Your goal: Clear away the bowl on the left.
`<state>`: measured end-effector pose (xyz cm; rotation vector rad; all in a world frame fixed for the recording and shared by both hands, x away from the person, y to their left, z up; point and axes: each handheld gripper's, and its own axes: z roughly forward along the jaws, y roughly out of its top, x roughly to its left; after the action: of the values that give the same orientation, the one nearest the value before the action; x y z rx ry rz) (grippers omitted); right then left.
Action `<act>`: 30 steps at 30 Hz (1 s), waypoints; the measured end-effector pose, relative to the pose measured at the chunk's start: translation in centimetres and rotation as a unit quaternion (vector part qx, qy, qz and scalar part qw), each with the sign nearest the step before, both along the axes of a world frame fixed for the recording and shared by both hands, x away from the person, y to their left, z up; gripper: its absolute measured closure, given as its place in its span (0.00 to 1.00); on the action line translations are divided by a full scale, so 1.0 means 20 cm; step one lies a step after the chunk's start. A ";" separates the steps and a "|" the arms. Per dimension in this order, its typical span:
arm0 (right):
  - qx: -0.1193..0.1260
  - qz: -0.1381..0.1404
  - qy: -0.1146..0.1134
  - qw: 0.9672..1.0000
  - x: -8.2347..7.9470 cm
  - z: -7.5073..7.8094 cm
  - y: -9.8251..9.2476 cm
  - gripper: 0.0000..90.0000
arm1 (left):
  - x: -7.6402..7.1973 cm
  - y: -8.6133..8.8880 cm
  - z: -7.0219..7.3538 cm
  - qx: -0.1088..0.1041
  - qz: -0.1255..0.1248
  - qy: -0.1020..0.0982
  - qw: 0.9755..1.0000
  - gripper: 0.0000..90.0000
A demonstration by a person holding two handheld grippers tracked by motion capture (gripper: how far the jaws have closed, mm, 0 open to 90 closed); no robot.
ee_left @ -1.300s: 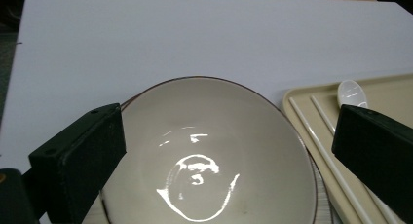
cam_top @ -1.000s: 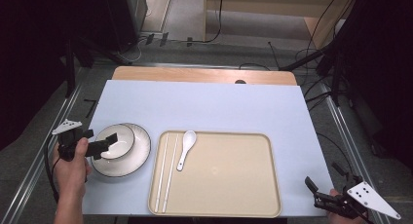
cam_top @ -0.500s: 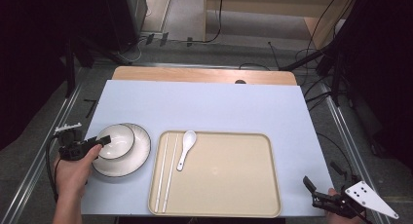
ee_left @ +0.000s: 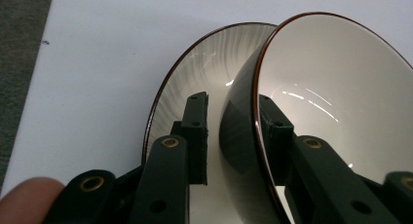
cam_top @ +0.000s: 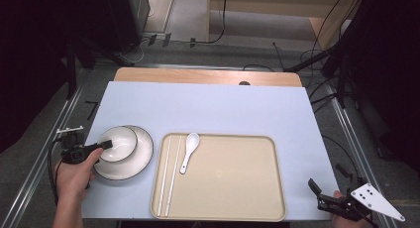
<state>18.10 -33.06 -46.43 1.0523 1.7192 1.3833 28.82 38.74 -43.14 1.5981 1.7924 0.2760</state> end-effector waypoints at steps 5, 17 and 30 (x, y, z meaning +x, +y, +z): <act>-0.001 0.000 0.000 1.000 0.00 0.00 0.00 0.00 | 0.00 0.00 0.00 -0.001 -0.016 0.002 1.000 0.81; 0.005 0.002 0.000 1.000 0.02 0.00 0.00 0.00 | -0.04 -0.02 0.01 0.018 -0.028 -0.017 0.999 0.90; 0.005 0.001 -0.004 1.000 0.01 0.00 0.00 0.00 | -0.08 0.00 0.04 0.002 -0.029 -0.064 0.998 0.92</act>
<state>18.39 -33.09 -46.41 1.0512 1.7094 1.3972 27.26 38.78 -42.28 1.5957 1.6470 0.3474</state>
